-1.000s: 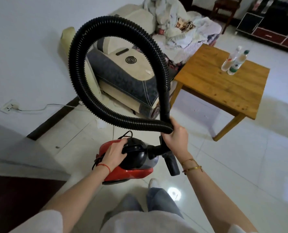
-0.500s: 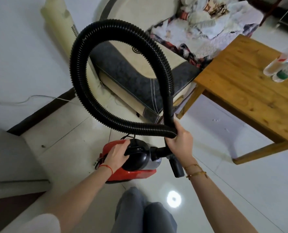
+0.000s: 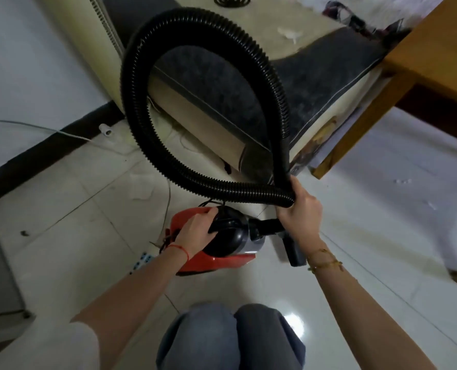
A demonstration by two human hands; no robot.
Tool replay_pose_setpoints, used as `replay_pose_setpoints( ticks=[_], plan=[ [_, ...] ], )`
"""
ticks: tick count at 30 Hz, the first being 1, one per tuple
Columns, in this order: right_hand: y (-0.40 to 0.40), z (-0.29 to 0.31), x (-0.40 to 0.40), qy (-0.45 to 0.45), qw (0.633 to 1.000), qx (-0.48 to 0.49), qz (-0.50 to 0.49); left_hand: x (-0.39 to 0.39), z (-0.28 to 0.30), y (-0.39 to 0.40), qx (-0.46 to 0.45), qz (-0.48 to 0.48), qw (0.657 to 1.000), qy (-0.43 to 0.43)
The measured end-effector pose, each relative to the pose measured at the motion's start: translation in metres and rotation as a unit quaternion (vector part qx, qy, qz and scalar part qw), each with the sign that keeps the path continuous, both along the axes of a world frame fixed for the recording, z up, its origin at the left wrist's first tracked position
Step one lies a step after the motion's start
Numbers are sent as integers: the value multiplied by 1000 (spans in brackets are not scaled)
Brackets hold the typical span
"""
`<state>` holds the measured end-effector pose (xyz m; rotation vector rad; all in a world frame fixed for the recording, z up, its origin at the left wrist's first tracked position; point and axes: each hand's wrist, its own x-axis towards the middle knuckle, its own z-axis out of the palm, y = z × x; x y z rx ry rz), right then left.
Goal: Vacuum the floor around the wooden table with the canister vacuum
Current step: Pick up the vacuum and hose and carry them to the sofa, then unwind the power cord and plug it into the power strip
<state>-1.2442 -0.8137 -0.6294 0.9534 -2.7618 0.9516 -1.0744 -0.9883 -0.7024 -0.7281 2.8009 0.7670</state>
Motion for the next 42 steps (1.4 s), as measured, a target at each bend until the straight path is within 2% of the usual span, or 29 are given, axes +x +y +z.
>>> replay_pose_setpoints(
  ticks=[8,14,19,28,36,42],
  plan=[
    [-15,-74,-9,13,1000,-15,-19,-12,-57,-16,29,-6,1000,5],
    [-25,-97,-14,34,999,-4,-12,-16,-73,-11,48,41,998,-6],
    [-32,-99,-14,15,1000,-12,-22,-17,-68,-12,10,47,998,33],
    [-36,-93,-17,-33,998,-44,1,15,-68,-28,51,170,974,143],
    [-43,-95,-12,-24,998,-44,47,58,-50,-49,56,303,941,143],
    [-52,-102,0,4,995,-28,93,87,-43,-51,57,338,924,168]
  ],
)
